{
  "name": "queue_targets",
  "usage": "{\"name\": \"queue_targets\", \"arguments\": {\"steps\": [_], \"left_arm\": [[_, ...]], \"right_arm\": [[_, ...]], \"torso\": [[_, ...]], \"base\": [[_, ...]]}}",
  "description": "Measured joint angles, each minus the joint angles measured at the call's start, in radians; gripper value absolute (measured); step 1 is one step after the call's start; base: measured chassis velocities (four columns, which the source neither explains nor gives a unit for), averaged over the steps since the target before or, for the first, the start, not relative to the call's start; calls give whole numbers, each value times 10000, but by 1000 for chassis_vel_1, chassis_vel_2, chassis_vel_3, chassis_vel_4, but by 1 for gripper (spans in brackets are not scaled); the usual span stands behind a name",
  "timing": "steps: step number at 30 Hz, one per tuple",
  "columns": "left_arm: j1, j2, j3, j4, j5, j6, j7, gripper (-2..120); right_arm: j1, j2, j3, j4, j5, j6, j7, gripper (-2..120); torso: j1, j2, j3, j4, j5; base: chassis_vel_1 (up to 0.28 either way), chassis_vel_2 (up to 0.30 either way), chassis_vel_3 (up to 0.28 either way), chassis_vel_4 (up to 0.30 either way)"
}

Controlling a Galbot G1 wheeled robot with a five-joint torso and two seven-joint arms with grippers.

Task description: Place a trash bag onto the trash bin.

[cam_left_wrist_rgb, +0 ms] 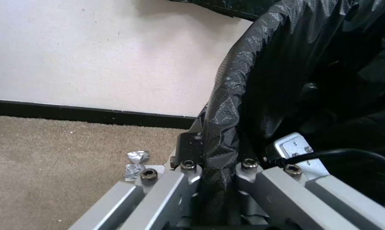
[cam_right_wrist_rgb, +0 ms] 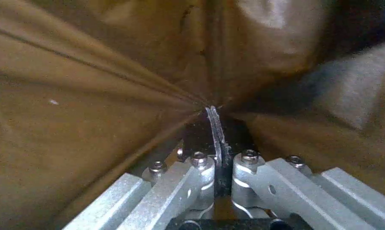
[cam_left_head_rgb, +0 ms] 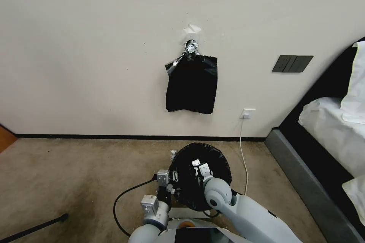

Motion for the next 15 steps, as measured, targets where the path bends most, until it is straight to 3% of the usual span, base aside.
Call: {"name": "queue_targets", "arguments": {"steps": [15], "left_arm": [[67,-56,-4,7,122,-9,39,1]], "right_arm": [[73,1,-21,-83,136,0,9,0]], "torso": [[0,0,0,0,1]], "base": [[0,0,0,0]]}}
